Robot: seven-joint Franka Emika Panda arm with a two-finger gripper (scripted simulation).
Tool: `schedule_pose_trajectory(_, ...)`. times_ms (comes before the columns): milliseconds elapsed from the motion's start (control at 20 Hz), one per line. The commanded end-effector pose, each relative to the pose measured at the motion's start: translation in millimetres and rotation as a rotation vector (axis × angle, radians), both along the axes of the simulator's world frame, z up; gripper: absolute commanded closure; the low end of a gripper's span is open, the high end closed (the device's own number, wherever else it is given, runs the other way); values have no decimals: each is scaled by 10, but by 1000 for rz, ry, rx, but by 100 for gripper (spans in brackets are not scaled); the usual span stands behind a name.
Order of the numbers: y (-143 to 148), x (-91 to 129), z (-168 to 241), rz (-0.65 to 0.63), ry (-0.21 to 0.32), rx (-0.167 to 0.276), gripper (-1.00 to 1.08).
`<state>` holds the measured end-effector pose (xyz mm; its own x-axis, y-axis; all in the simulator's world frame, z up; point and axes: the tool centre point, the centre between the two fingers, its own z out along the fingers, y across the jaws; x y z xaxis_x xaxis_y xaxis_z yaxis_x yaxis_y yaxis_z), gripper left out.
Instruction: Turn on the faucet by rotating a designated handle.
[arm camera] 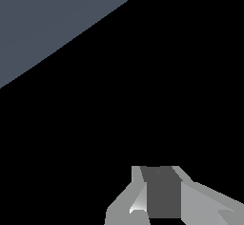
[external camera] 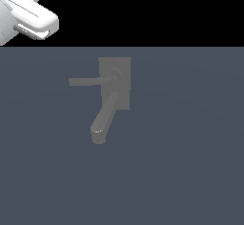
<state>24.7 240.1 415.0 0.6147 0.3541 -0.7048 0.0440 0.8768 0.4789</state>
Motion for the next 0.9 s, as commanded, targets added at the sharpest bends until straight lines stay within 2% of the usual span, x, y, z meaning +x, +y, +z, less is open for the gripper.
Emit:
schedule_pose_trajectory(0, 10, 2, -43, -4, -1, -2, 108)
schedule_pose_trajectory(450, 246, 8, -76, 41, 14, 55, 108)
schedule_pose_trajectory(850, 357, 13, -52, 51, 40, 51, 108)
